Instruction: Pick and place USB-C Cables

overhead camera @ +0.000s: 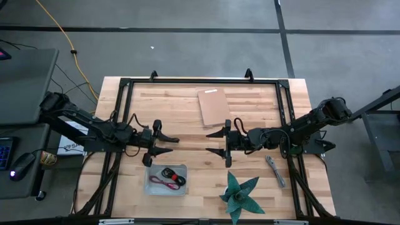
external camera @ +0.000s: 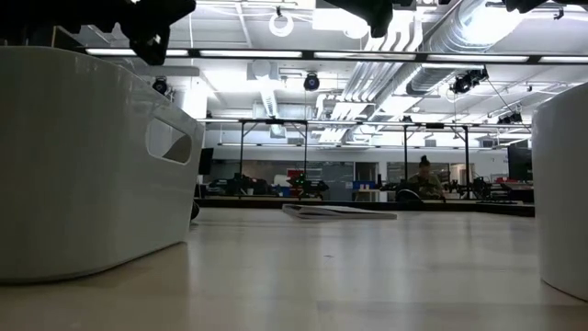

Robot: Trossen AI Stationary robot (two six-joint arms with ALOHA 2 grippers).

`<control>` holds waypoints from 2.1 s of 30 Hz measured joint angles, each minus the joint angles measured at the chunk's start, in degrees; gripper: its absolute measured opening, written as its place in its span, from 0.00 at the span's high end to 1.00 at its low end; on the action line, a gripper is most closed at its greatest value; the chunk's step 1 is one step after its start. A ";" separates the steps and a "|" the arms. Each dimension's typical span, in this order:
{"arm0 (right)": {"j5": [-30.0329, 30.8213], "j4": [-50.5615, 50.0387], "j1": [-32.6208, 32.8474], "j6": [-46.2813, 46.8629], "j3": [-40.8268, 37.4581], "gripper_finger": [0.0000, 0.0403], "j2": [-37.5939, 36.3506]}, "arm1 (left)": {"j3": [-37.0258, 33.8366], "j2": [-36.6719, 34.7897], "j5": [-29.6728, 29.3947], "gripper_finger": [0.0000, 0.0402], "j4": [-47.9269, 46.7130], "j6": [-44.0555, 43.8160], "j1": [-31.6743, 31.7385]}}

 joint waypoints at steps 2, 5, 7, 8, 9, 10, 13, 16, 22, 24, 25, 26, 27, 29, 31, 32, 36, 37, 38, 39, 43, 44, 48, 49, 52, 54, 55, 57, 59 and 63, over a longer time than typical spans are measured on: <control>0.00 -0.01 0.01 0.00 0.00 0.41 0.00 | 0.00 0.00 -0.28 0.61 -0.04 -0.43 0.00; 0.04 0.00 0.00 0.00 0.00 0.41 0.00 | 0.00 0.00 -0.73 0.61 -0.02 -0.43 0.00; 0.04 0.00 0.02 0.02 0.00 0.41 0.00 | 0.00 0.00 -0.79 0.61 -0.02 -0.43 0.00; 0.04 0.00 0.01 0.00 0.00 0.41 0.00 | 0.00 0.00 -0.84 0.61 -0.02 -0.43 0.00; 0.04 0.00 0.00 0.00 0.00 0.41 0.00 | 0.00 0.00 -0.89 0.61 -0.02 -0.45 0.00; 0.04 0.00 0.00 0.00 0.00 0.41 0.00 | 0.00 0.00 -0.89 0.61 -0.02 -0.45 0.00; 0.07 0.00 0.00 0.00 0.00 0.41 0.00 | 0.00 0.00 -0.89 0.61 -0.02 -0.43 0.00; 0.09 0.00 0.00 0.00 0.00 0.41 0.00 | 0.00 0.02 -0.89 0.61 -0.04 -0.45 0.00; 0.24 0.02 0.01 0.00 0.00 0.41 0.00 | 0.00 0.02 -0.89 0.61 -0.04 -0.43 0.00; 0.24 0.02 0.00 0.00 0.00 0.41 0.00 | 0.00 0.02 -0.89 0.61 -0.04 -0.44 0.00; 0.24 0.02 0.00 0.00 0.00 0.41 0.00 | 0.00 0.02 -0.89 0.61 -0.04 -0.45 0.00; 0.24 0.02 0.00 0.00 0.00 0.41 0.00 | 0.00 0.02 -0.89 0.61 -0.04 -0.43 0.00; 0.24 0.02 0.00 0.00 0.00 0.41 0.00 | 0.00 0.02 -0.89 0.61 -0.04 -0.43 0.00; 0.24 0.02 0.00 0.00 0.00 0.41 0.00 | 0.00 0.02 -0.89 0.61 -0.04 -0.43 0.00; 0.22 0.03 0.02 0.00 0.00 0.41 0.00 | 0.00 0.02 -0.89 0.61 -0.04 -0.44 0.00; 0.22 0.04 0.01 0.00 0.00 0.41 0.00 | 0.00 0.02 -0.89 0.61 -0.04 -0.44 0.00; 0.22 0.04 0.02 0.00 0.00 0.41 0.00 | 0.00 0.02 -0.89 0.61 -0.04 -0.44 0.00; 0.22 0.04 0.01 0.00 0.00 0.41 0.00 | 0.00 0.02 -0.89 0.61 -0.06 -0.45 0.00; 0.21 0.04 0.00 0.00 0.00 0.41 0.00 | 0.00 0.02 -0.86 0.61 -0.04 -0.43 0.00; 0.20 0.04 0.01 0.00 0.00 0.41 0.00 | 0.00 0.03 -0.88 0.61 -0.04 -0.44 0.00; 0.20 0.04 0.01 0.00 0.00 0.41 0.00 | 0.01 0.02 -0.86 0.61 -0.49 -0.46 0.00; 0.19 0.04 0.02 0.00 0.00 0.41 0.00 | 0.02 0.04 -0.86 0.61 -0.80 -0.57 0.00; 0.16 0.04 0.02 0.00 0.00 0.41 0.00 | 0.02 0.04 -0.86 0.61 -1.70 -4.65 0.00; 0.14 0.04 0.02 0.00 0.00 0.41 0.00 | 0.02 0.06 -0.86 0.61 -2.07 -5.81 0.00; -0.01 0.05 0.01 0.00 0.00 0.41 0.00 | 0.02 0.81 -1.04 0.61 -2.26 -9.16 -0.02; 0.00 0.07 0.01 0.00 0.00 0.41 0.00 | 0.03 2.01 -3.29 0.61 -2.30 -12.56 -0.04; 0.00 0.07 0.01 0.00 0.00 0.41 0.00 | 0.26 2.89 -4.85 0.61 -3.18 -14.18 -0.04; 0.00 0.22 -0.17 0.00 0.00 0.41 0.00 | 2.44 4.91 -8.07 0.61 -9.97 -16.42 0.19; 0.00 0.55 -0.38 0.00 0.00 0.41 0.00 | 6.36 7.48 -11.39 0.61 -20.63 -18.62 0.72; 0.02 0.55 -0.90 0.40 0.00 0.41 0.00 | 13.79 15.48 -16.57 0.61 -40.19 -23.00 2.47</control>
